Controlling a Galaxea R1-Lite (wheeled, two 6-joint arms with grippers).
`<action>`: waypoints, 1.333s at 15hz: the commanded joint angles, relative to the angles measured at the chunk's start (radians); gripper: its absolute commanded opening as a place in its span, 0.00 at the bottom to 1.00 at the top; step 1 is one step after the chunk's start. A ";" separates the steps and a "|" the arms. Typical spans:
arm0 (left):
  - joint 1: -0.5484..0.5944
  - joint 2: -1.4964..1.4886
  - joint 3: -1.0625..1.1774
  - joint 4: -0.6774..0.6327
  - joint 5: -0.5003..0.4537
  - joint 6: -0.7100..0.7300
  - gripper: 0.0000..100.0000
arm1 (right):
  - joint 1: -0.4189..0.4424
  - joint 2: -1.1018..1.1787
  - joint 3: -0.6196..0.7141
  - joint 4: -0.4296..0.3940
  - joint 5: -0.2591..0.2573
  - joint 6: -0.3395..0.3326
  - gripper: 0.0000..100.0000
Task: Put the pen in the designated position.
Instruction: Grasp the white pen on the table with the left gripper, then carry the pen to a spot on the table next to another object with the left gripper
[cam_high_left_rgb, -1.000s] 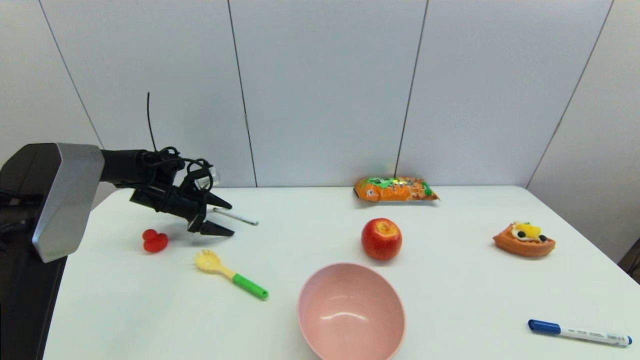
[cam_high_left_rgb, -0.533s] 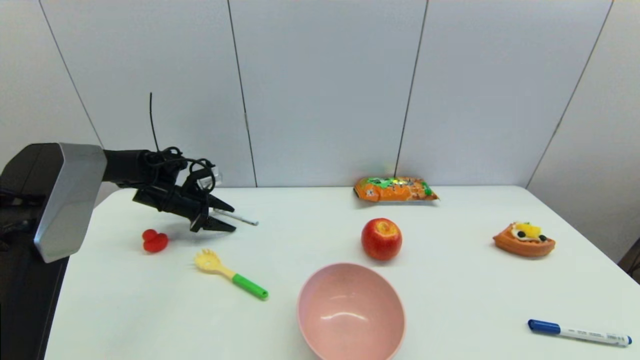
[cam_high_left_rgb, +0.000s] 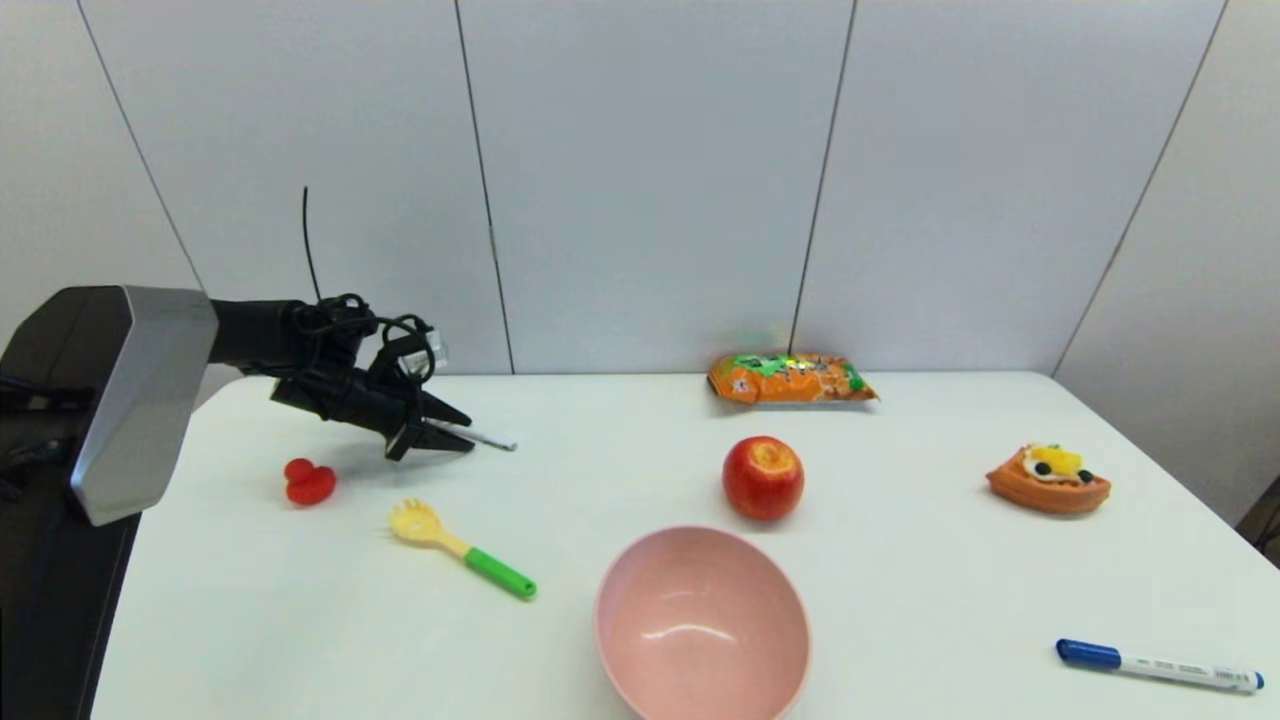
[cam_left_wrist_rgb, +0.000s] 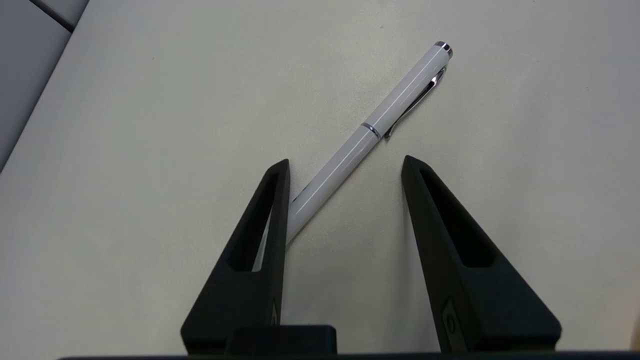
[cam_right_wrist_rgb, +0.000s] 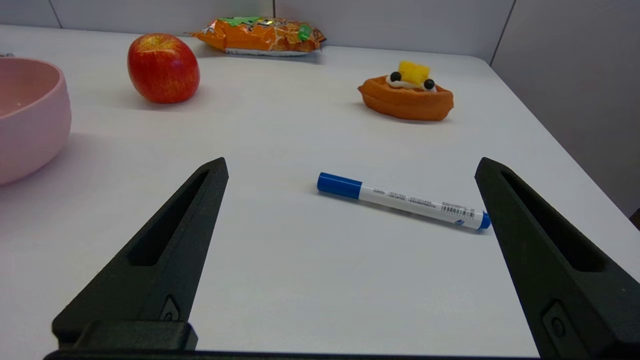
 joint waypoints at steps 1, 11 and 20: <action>0.001 -0.029 0.001 0.008 -0.003 0.005 0.00 | 0.000 0.001 0.000 0.000 0.002 -0.001 1.00; 0.001 -0.076 0.002 0.011 0.002 -0.002 0.00 | 0.000 0.001 0.000 0.000 0.000 -0.001 1.00; 0.012 -0.435 0.110 0.109 0.132 -0.061 0.00 | 0.000 0.001 0.000 0.000 0.002 -0.001 1.00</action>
